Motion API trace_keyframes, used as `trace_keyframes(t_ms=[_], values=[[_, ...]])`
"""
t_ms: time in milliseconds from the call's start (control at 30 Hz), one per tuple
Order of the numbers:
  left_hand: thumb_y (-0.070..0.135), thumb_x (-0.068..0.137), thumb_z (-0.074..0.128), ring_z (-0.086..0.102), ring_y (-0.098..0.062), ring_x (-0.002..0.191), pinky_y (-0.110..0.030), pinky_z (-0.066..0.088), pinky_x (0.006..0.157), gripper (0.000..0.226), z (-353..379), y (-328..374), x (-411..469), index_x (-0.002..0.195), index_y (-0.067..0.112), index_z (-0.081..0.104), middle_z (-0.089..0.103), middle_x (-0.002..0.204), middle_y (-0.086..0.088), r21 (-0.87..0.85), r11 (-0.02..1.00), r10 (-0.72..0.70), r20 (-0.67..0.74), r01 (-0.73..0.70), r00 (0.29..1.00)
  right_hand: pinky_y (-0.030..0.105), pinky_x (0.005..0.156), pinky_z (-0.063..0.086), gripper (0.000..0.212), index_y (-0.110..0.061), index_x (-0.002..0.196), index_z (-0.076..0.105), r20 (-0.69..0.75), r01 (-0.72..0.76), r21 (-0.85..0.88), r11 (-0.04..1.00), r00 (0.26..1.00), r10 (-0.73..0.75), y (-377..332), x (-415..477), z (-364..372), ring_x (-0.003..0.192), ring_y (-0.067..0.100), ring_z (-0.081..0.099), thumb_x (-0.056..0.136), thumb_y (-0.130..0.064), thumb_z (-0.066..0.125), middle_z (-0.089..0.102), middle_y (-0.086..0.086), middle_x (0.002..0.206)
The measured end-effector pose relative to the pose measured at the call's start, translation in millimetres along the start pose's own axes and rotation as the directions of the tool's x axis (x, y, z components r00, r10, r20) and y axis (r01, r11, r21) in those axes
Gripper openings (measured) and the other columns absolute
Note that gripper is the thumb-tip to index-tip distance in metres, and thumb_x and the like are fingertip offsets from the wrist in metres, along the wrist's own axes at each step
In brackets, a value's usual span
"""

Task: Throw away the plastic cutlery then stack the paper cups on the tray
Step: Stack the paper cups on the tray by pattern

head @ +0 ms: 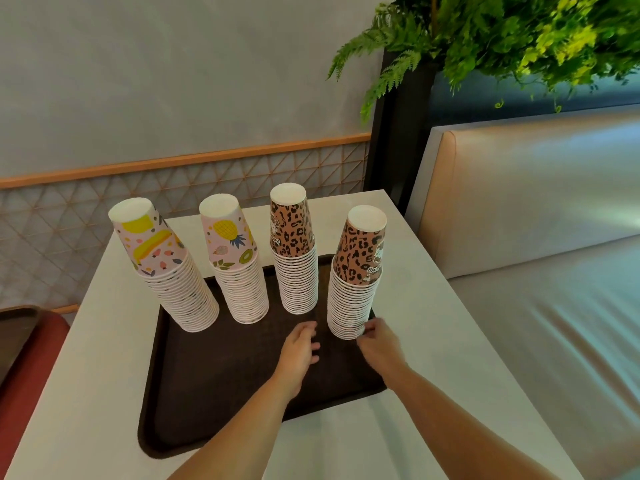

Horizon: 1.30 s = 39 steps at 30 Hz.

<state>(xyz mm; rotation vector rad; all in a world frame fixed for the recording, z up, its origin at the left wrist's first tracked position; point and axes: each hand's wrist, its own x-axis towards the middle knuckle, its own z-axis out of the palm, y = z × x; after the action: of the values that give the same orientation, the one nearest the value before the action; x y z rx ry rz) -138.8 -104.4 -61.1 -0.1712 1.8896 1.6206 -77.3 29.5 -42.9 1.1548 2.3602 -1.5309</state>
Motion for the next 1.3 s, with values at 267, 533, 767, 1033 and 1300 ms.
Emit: trace_keyframes(t_ms=[267,533,767,1033,1300], values=[[0.036,0.101,0.03,0.046,-0.021,0.127,-0.041,0.036,0.107,0.046,36,8,-8,0.145,0.024,0.032,0.04,0.145,-0.001,-0.105,0.994,-0.032,0.055,0.038,0.998,0.032,0.098,0.042,0.062,-0.019,0.144,0.028,0.134,0.113,0.037,0.993,0.984,-0.117,-11,14,-18,0.126,0.023,0.047,0.089,-0.017,0.057,0.048,0.005,0.14],[0.039,0.101,0.028,0.04,-0.021,0.133,-0.043,0.029,0.112,0.047,44,23,3,0.147,0.028,0.026,0.035,0.149,0.002,-0.123,0.992,-0.016,0.031,0.02,0.999,0.038,0.104,0.042,0.063,-0.022,0.142,0.032,0.224,0.179,0.084,0.98,0.955,-0.193,-22,41,-24,0.124,0.021,0.049,0.086,-0.013,0.058,0.05,0.002,0.138],[0.041,0.1,0.03,0.041,-0.019,0.131,-0.042,0.03,0.11,0.049,49,32,18,0.148,0.03,0.025,0.032,0.151,0.003,-0.141,0.99,-0.018,-0.01,0.017,1.0,0.038,0.105,0.042,0.067,-0.023,0.144,0.029,0.273,0.214,0.1,0.972,0.933,-0.234,-32,63,-26,0.127,0.021,0.047,0.086,-0.016,0.06,0.047,0.001,0.141],[0.036,0.101,0.028,0.04,-0.019,0.133,-0.042,0.03,0.111,0.047,52,38,27,0.148,0.033,0.021,0.029,0.153,0.004,-0.124,0.992,-0.009,-0.025,0.006,1.0,0.04,0.107,0.04,0.071,-0.022,0.146,0.026,0.305,0.215,0.088,0.973,0.924,-0.232,-38,81,-23,0.13,0.021,0.044,0.084,-0.012,0.059,0.045,0.002,0.143],[0.035,0.102,0.028,0.038,-0.02,0.134,-0.043,0.028,0.112,0.047,52,42,29,0.148,0.035,0.019,0.028,0.153,0.004,-0.128,0.992,-0.002,-0.015,0.0,1.0,0.039,0.107,0.04,0.069,-0.024,0.146,0.024,0.295,0.22,0.08,0.972,0.926,-0.234,-41,89,-18,0.131,0.022,0.043,0.087,-0.015,0.059,0.044,0.001,0.144]])
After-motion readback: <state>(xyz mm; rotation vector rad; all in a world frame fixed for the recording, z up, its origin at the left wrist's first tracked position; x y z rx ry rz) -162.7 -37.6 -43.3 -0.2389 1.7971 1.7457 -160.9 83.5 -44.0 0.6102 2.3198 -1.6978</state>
